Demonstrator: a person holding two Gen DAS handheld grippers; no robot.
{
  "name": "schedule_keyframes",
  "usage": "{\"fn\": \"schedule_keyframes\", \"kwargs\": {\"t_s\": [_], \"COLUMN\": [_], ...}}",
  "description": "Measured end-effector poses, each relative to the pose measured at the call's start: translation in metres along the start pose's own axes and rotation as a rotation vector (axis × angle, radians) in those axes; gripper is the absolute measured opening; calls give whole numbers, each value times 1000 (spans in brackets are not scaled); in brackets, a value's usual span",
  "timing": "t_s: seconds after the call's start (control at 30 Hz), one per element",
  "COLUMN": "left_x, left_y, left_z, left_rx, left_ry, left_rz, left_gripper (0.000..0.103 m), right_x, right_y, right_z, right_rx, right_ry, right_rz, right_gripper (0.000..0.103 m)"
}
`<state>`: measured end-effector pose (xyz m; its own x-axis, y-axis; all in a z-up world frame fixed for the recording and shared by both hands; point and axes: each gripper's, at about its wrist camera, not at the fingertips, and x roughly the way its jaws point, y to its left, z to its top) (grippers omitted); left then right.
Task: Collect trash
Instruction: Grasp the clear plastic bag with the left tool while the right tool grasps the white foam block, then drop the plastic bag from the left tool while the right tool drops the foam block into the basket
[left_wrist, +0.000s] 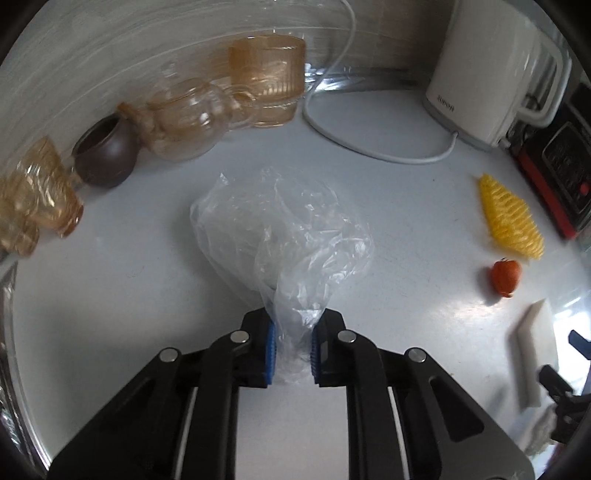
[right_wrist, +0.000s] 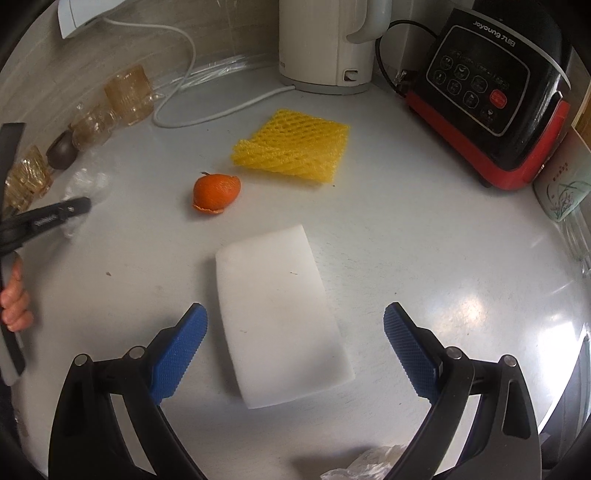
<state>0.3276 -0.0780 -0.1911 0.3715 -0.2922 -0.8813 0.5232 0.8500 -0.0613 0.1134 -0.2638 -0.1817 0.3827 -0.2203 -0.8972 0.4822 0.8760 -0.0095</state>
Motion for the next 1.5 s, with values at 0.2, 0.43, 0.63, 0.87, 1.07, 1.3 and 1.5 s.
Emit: {"fn": "schedule_keyframes", "kwargs": {"t_s": [0.2,0.43,0.63,0.87,1.07,1.3,1.5], "left_x": [-32,-62,-70,-85,-113,-164,-205], "left_y": [5,14,15,13,2,-24,-57], "left_z": [-17,-40,-55,-65,-77,-127,-207], "left_rx": [14,10,32,72,124,178,218], "left_ry": [-42,-46,-23,-32,-57,-79,-52], "left_rz": [-14,-68,-64,-93,-128,-160,-193], "left_gripper": [14,14,14,14,14,14,14], "right_x": [10,15,15,-3,-58,-141,-187], "right_y": [4,12,2,3,18,27,25], "right_z": [2,3,2,-2,-27,-93,-172], "right_rx": [-26,-56,12,65,76,67,27], "right_ry": [21,32,44,25,-30,-106,-98], "right_rz": [-19,-65,0,-5,-3,21,70], "right_gripper": [96,96,79,63,63,64,64]}}
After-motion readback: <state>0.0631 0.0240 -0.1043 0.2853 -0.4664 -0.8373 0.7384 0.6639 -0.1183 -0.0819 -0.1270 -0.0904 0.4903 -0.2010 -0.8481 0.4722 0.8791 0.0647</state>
